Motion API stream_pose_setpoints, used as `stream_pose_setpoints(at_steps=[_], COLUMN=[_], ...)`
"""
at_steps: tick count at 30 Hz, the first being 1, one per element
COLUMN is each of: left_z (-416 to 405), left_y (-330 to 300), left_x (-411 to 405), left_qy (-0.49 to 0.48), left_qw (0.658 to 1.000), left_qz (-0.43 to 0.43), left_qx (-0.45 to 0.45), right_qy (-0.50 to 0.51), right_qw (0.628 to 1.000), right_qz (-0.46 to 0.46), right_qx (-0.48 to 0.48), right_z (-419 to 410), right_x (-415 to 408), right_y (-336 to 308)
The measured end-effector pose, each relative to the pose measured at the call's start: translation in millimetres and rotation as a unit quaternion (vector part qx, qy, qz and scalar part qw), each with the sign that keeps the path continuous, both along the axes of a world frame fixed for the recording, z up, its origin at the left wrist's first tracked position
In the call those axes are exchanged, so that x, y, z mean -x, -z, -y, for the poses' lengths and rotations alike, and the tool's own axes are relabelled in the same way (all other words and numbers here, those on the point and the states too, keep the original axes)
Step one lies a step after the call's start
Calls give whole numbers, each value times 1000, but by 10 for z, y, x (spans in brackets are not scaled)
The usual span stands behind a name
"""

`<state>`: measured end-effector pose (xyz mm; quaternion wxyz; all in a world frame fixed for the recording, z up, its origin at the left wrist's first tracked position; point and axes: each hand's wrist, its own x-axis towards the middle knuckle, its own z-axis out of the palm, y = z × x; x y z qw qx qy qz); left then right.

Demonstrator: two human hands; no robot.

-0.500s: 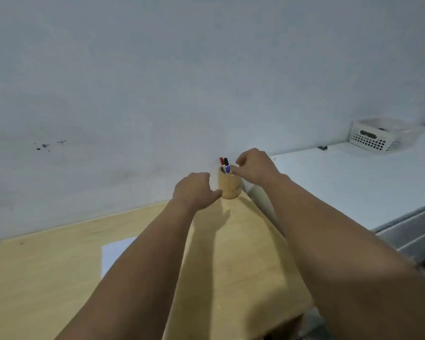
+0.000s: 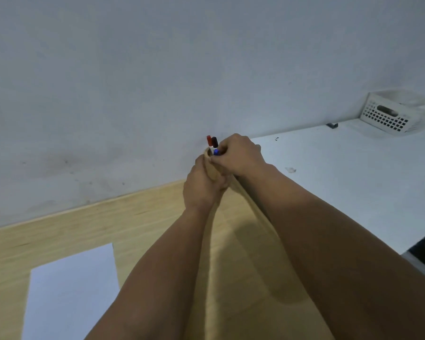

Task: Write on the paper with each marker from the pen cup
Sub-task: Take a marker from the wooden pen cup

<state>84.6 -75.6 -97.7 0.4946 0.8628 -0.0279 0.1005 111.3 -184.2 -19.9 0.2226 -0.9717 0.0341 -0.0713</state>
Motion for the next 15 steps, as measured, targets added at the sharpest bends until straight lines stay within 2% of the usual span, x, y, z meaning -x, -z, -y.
stream_pose_setpoints(at_steps=[3,6,11,15], left_z=[15,2,-273,-827], left_y=[12,-19,-326,-726], left_x=[22,44,231,501], left_qy=[-10,-6,17,-42], left_qw=[1000,1000,994,993], left_qz=[1,-29,-41,-18], left_qx=[25,3,-97,-112], right_qy=[1,-5,-11,-6], right_qw=[1000,999,983,952], right_qz=[8,40,112,161], right_qx=[3,-31,-145,-259], right_z=[-4,31,81,-104], right_x=[27,95,329,645], right_y=[-41,-188,-684,-1003])
